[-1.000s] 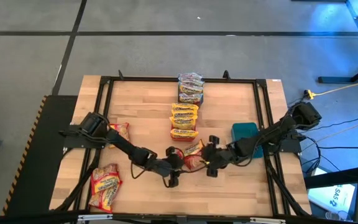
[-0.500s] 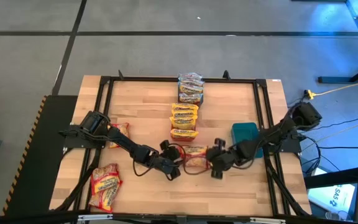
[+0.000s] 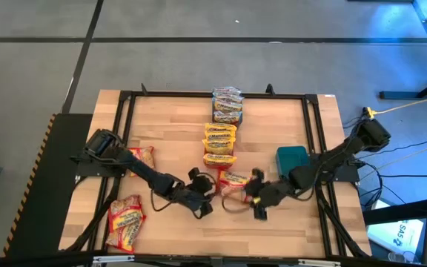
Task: Sort Maruchan noodles
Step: Put the orange noodle pack into the blue bin
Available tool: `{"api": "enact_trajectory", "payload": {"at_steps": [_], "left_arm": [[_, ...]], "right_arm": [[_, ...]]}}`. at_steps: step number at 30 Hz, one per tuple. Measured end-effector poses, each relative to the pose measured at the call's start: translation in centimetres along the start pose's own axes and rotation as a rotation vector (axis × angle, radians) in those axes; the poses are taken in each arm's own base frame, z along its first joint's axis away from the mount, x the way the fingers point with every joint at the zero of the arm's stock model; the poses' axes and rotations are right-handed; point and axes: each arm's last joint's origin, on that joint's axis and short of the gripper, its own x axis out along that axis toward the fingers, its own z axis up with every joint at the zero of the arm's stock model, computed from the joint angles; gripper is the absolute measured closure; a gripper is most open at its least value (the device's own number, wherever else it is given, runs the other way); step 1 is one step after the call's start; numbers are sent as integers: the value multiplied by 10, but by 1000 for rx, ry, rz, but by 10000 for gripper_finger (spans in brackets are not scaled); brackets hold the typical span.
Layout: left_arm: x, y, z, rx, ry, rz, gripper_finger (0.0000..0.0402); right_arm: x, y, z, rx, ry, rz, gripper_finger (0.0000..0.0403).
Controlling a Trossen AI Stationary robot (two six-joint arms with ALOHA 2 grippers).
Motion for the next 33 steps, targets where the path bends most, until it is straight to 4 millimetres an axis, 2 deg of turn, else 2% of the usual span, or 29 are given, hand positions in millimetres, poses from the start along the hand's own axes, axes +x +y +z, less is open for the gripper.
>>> {"api": "enact_trajectory", "payload": {"at_steps": [5, 10, 14, 19, 27, 33], "left_arm": [[-8, -21, 7, 45, -136, -125, 232], [11, -20, -6, 53, -159, -123, 232], [23, -15, -17, 65, -131, -99, 232], [32, -11, -19, 57, -108, -115, 232], [39, -9, -29, 49, -76, -104, 232], [39, -9, -29, 54, -71, -100, 232]], "right_arm": [[-14, -44, 15, 81, -6, -191, 205], [3, -90, 17, 205, -3, -102, 205], [11, -114, 5, 277, 5, -40, 205], [14, -122, -6, 336, 0, 16, 195], [24, -123, -14, 402, 34, 26, 110], [35, -121, -16, 443, 61, 134, 91]]}}
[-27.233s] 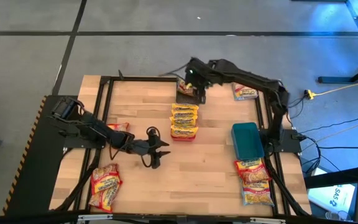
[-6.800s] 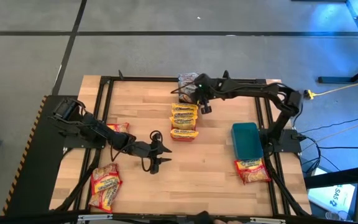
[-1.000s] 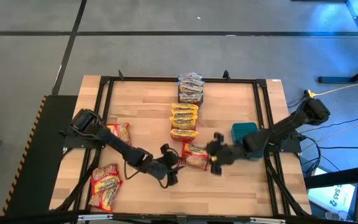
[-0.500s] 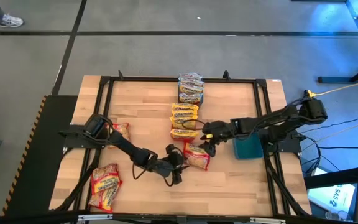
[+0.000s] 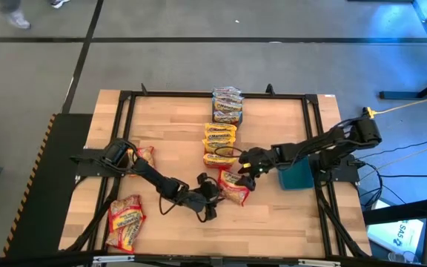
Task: Sort Maruchan noodles
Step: Put the orange noodle pack into the blue bin
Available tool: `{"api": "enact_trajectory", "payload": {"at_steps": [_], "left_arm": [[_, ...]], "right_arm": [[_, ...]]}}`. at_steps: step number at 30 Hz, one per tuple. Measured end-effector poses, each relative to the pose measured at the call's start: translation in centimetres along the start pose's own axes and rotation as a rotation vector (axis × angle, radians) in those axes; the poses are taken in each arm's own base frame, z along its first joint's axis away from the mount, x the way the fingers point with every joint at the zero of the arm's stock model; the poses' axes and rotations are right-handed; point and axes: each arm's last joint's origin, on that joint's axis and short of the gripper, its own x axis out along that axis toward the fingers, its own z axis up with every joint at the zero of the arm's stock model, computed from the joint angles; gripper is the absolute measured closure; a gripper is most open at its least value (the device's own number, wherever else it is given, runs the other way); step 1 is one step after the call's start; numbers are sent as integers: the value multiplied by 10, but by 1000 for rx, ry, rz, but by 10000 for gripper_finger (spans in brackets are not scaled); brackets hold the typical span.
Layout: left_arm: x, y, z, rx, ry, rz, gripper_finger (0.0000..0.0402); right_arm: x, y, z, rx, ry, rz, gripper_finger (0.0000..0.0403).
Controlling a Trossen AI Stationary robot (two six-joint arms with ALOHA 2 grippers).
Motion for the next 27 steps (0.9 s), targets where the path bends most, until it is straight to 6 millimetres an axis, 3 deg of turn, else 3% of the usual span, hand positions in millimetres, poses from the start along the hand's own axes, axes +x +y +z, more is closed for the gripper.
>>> {"api": "enact_trajectory", "payload": {"at_steps": [6, 14, 21, 27], "left_arm": [[0, 0, 0, 0, 1, 1, 232], [0, 0, -1, 3, 8, 0, 232], [0, 0, -1, 5, 7, 1, 232], [0, 0, -1, 10, 8, 2, 232]], "right_arm": [[11, -11, 1, 125, 26, -45, 99], [24, -10, -1, 198, 109, 129, 100], [37, -10, 2, 228, 138, 150, 102], [40, -8, 5, 201, 145, 170, 167]]}}
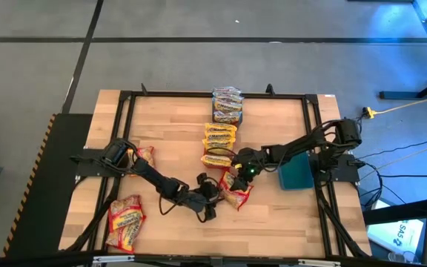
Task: Sort Maruchan noodles
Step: Put the orange noodle pack into the blue bin
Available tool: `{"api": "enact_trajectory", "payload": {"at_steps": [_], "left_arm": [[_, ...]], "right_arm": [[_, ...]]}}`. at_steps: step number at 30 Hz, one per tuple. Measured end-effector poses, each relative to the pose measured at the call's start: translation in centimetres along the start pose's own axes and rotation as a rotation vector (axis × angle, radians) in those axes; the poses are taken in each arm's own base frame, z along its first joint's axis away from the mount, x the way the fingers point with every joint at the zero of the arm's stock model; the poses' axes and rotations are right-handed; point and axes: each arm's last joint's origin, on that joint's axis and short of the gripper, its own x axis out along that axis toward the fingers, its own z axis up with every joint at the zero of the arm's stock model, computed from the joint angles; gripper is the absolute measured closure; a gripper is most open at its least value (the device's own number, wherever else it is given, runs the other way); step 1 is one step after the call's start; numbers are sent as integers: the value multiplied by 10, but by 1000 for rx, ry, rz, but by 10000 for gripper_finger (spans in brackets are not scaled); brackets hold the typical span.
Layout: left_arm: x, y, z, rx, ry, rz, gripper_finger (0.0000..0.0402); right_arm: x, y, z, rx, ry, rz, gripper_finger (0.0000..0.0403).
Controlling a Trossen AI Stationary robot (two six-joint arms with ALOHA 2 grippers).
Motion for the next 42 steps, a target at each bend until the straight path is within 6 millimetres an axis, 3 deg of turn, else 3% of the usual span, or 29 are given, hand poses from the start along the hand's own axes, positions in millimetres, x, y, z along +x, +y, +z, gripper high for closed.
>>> {"api": "enact_trajectory", "payload": {"at_steps": [8, 13, 18, 23, 28, 36, 42], "left_arm": [[-3, -1, 2, 6, 1, -5, 232], [-12, -7, 11, 86, -10, -49, 232], [-26, -18, 17, 169, -25, -97, 232], [-33, -24, 16, 220, -29, -96, 232], [-33, -24, 15, 225, -21, -97, 232], [-31, -22, 16, 219, -22, -95, 232], [-28, -18, 19, 207, -25, -87, 232]], "right_arm": [[-3, 4, 1, -38, 18, 37, 280], [-13, 12, -1, -88, 37, 56, 301], [-36, 24, -4, -128, 53, 39, 310], [-75, 44, -11, -175, 51, 41, 317], [-129, 57, -33, -228, 48, -27, 318], [-206, 49, -81, -365, -32, -307, 318], [-232, 36, -101, -421, -43, -520, 318]]}}
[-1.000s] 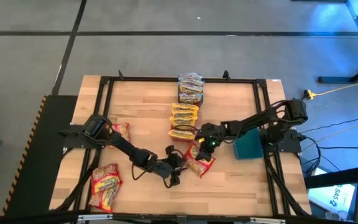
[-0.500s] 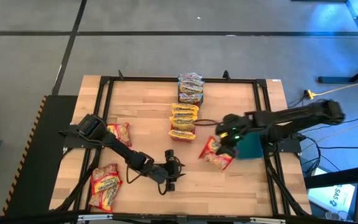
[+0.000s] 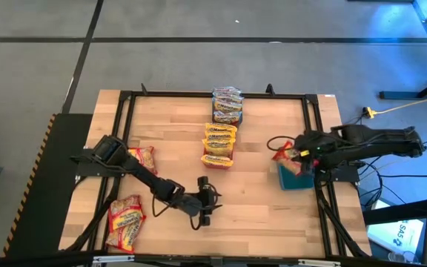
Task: Sort Maruchan noodles
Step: Put the orange noodle pack into the blue bin
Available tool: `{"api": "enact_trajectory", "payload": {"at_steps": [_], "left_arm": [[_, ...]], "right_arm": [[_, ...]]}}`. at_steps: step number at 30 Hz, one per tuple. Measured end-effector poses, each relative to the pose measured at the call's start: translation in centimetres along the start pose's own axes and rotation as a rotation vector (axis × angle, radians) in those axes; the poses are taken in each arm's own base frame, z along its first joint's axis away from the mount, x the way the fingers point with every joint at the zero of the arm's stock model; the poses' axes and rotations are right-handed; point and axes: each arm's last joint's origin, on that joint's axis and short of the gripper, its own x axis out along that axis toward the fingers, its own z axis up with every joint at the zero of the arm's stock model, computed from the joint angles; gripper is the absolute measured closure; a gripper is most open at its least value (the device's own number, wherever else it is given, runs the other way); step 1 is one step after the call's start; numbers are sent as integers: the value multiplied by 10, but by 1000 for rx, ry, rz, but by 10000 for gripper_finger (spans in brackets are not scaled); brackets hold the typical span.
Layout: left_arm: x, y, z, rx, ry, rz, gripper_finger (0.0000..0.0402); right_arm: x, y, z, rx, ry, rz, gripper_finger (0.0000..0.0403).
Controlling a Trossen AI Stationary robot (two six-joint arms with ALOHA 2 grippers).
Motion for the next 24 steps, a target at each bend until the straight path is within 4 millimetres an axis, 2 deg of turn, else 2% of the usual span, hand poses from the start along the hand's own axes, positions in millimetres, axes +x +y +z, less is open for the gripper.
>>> {"api": "enact_trajectory", "payload": {"at_steps": [6, 15, 24], "left_arm": [[3, 5, 1, -12, 6, -6, 232], [3, 6, 1, -13, 8, -6, 232], [4, 7, 1, -12, 11, -3, 232]], "right_arm": [[-11, -5, -3, -106, 134, -184, 318], [17, -2, 7, -169, 350, -222, 318], [34, 6, 29, -220, 419, -239, 318]]}}
